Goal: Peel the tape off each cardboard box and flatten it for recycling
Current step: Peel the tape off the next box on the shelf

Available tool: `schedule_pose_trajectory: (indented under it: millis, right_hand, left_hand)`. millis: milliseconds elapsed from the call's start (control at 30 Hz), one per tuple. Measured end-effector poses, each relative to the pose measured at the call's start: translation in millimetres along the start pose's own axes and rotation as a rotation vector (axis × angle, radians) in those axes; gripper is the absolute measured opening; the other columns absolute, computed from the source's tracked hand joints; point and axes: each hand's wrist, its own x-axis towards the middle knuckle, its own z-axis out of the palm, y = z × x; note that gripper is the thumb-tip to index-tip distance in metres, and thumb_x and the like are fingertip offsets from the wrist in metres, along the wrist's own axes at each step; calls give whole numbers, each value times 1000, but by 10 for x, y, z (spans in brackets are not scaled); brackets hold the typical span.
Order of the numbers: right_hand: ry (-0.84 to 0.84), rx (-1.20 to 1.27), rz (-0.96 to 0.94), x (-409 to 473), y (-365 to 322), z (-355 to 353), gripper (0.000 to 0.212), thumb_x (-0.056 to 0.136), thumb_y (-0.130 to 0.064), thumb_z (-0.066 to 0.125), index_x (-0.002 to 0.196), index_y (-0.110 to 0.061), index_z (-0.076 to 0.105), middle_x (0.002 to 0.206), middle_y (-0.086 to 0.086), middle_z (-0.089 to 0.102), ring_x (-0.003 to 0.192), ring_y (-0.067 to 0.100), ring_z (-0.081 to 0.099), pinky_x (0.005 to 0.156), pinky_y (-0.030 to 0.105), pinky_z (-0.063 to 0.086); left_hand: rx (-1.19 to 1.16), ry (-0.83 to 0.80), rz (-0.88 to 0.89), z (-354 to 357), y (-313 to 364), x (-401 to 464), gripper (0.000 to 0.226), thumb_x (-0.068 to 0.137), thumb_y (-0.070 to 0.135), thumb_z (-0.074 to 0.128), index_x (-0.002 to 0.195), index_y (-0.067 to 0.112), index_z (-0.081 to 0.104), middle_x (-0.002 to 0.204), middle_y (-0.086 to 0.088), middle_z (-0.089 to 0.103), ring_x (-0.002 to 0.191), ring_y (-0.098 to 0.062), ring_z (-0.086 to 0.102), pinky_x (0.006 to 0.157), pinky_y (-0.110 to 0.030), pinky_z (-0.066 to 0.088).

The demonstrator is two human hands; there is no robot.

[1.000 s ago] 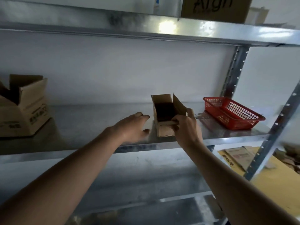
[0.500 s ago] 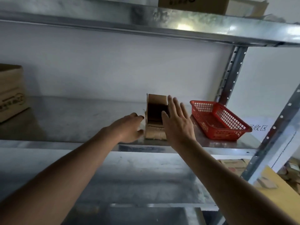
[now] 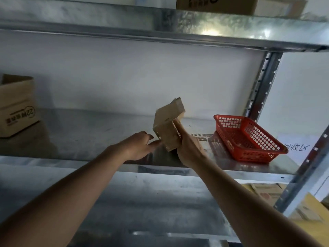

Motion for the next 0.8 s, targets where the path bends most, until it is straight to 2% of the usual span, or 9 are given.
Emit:
schedule_pose_trajectory:
  millis: [100, 167, 267, 367, 433, 533, 633, 700, 800]
  right_hand:
    - [87, 311, -61, 61, -42, 122, 74, 107, -12, 41, 162, -49, 8, 143, 7, 58, 115, 36, 64, 93, 58, 56]
    - [81, 533, -31, 97, -107, 205, 92, 104, 4, 42, 160, -53, -4, 145, 9, 54, 96, 36, 66, 74, 55, 60]
    - [-59, 918, 64, 106, -217, 348, 91, 102, 11, 41, 160, -51, 6, 135, 15, 63, 92, 27, 72, 67, 45, 62]
    - [-143, 1157, 198, 24, -247, 471, 75, 104, 3, 50, 156, -44, 26, 129, 10, 68, 114, 29, 70, 87, 50, 62]
    - [-127, 1216, 247, -27, -206, 483, 75, 102, -9, 61, 151, -54, 26, 137, 7, 64, 125, 29, 65, 98, 52, 57]
    - [27, 1063, 316, -19, -139, 325, 59, 99, -35, 65, 150, -32, 33, 139, 14, 60, 130, 30, 60, 113, 54, 47]
    - [122, 792, 453, -2, 21, 171, 49, 98, -48, 58, 127, -8, 59, 118, 22, 69, 113, 39, 68, 100, 58, 55]
    - [129, 606, 433, -41, 103, 105, 38, 101, -45, 55, 117, -12, 66, 110, 18, 73, 107, 38, 70, 95, 57, 58]
    - [139, 212, 249, -80, 205, 45, 38, 103, -42, 54, 135, -24, 63, 134, 6, 65, 123, 25, 61, 103, 48, 53]
  left_hand:
    - [-317, 89, 63, -59, -22, 16, 93, 83, 94, 30, 161, 51, 2, 168, 1, 29, 148, -21, 40, 119, -45, 34]
    - [-533, 206, 148, -107, -14, 29, 88, 84, 87, 43, 153, 64, -7, 168, 2, 21, 149, -14, 33, 122, -42, 28]
    - [-480, 395, 264, -179, -14, 58, 88, 89, 69, 61, 159, 57, 8, 169, 7, 6, 154, 3, 2, 124, -29, 16]
    - [-405, 476, 372, -269, -49, 105, 73, 95, 33, 74, 158, 37, 36, 159, 6, 36, 150, -9, 32, 124, -32, 30]
    - [-391, 380, 402, -306, -57, 123, 70, 95, 25, 75, 152, 44, 40, 151, 11, 45, 142, -10, 44, 120, -33, 38]
    - [-208, 165, 403, -275, -48, 161, 72, 96, 26, 74, 152, 55, 40, 161, 13, 40, 145, -10, 40, 121, -35, 37]
    - [-47, 44, 439, -103, 29, 159, 64, 97, 29, 72, 147, 56, 43, 162, 17, 37, 145, -10, 38, 120, -32, 32]
    - [-41, 76, 466, 16, 78, 156, 60, 95, 32, 74, 147, 45, 50, 158, 16, 44, 142, -11, 44, 118, -31, 35]
    - [-51, 163, 426, 65, 129, 167, 65, 88, 39, 80, 147, 34, 54, 153, 15, 51, 138, -12, 51, 114, -30, 40]
